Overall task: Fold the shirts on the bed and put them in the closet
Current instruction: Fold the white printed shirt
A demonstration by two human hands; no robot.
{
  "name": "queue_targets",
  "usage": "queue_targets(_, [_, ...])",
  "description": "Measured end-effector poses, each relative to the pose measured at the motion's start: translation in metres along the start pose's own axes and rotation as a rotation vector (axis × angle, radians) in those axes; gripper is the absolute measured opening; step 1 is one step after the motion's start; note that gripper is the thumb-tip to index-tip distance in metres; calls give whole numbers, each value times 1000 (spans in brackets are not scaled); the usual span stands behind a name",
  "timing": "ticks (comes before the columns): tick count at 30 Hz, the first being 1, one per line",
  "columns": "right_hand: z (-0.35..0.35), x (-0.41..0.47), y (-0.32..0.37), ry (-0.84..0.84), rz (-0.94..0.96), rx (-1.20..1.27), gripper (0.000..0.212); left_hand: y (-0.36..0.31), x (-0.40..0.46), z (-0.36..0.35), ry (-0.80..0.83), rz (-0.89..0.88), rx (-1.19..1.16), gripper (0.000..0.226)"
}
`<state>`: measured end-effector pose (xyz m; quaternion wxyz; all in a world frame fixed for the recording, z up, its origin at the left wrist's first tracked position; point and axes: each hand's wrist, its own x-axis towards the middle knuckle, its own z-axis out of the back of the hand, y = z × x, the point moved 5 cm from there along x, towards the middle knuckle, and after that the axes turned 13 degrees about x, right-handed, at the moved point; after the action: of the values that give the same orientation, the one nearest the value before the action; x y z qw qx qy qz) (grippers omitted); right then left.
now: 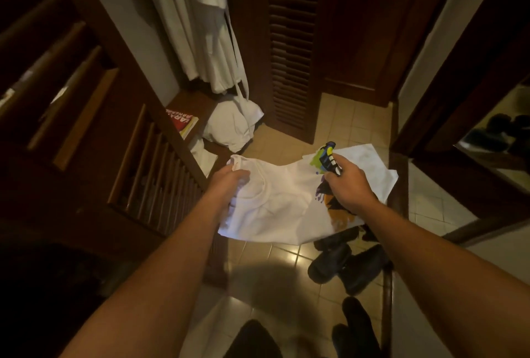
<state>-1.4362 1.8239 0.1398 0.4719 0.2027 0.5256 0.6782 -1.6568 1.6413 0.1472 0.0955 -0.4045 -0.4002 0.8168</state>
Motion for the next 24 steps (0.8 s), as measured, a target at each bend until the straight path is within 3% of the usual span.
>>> queue_targets(7, [-34,109,28,29,11,-17,46,-48,95,17,-4,11,7,58])
queue_targets(17, [-101,258,91,64,25,-19,47,-137,220,73,-73,30,16,37])
queue_targets(24, [-140,354,136,189,128,-52,46,-157,296,108,-168,120,-193,68])
